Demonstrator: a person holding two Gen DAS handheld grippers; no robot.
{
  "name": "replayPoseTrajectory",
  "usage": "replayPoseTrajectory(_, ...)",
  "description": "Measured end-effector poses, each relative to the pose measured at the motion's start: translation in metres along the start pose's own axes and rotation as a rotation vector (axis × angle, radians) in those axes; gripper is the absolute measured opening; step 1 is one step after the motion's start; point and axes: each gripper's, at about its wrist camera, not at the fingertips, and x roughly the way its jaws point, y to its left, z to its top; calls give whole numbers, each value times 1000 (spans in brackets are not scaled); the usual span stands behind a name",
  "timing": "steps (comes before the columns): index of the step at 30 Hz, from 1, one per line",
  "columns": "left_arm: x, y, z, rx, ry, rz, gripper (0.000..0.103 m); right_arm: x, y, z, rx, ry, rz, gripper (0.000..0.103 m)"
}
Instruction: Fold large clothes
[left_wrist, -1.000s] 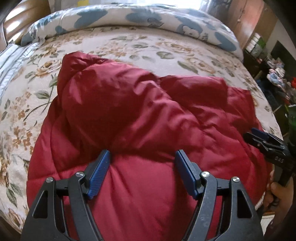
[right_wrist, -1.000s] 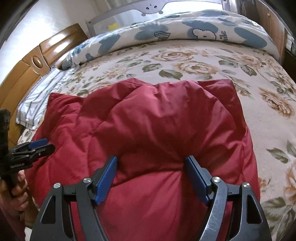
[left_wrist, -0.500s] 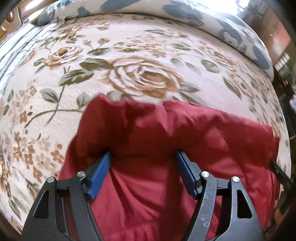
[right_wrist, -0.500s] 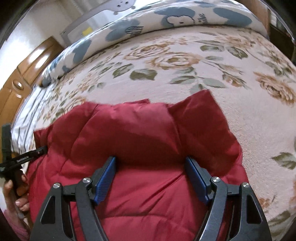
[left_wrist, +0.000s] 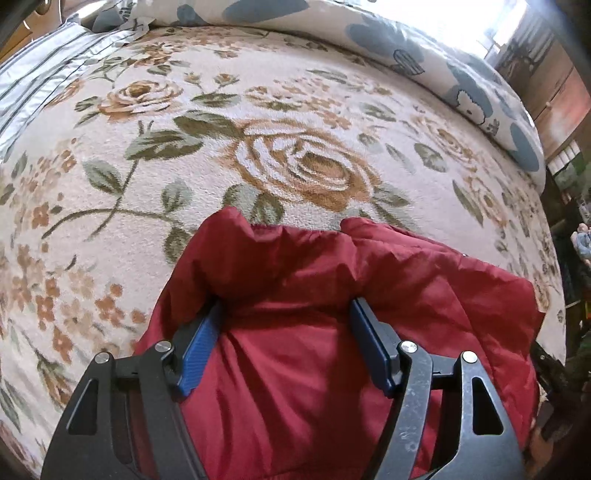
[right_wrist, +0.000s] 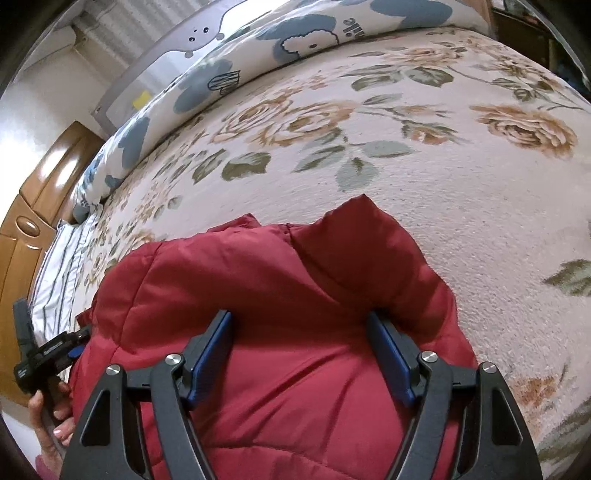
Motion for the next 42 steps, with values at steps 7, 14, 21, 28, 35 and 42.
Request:
replayPoseTrajectory(7, -46, -5, -30, 56, -55, -46, 71, -10, -1, -1, -6, -27, 16, 75)
replayPoseTrajectory(14, -91, -20, -79, 169, -94, -66, 71, -53, 17, -23, -91, -83, 17, 77)
replayPoseTrajectory(21, -120, -36, -120, 268, -120, -51, 71, -103, 50, -78, -246, -102, 36, 77)
replayPoseTrajectory(28, -110, -47, -150, 305, -57, -16, 71, -107, 65, -130, -344, -28, 0, 77)
replayPoseTrajectory(35, -102, -52, -167, 332, -43, 35, 72, -100, 55, -156, -380, 4, -60, 78)
replayPoseTrajectory(42, -89, -52, -166, 325, -39, 46, 77, -87, 29, -144, -298, 6, -21, 82)
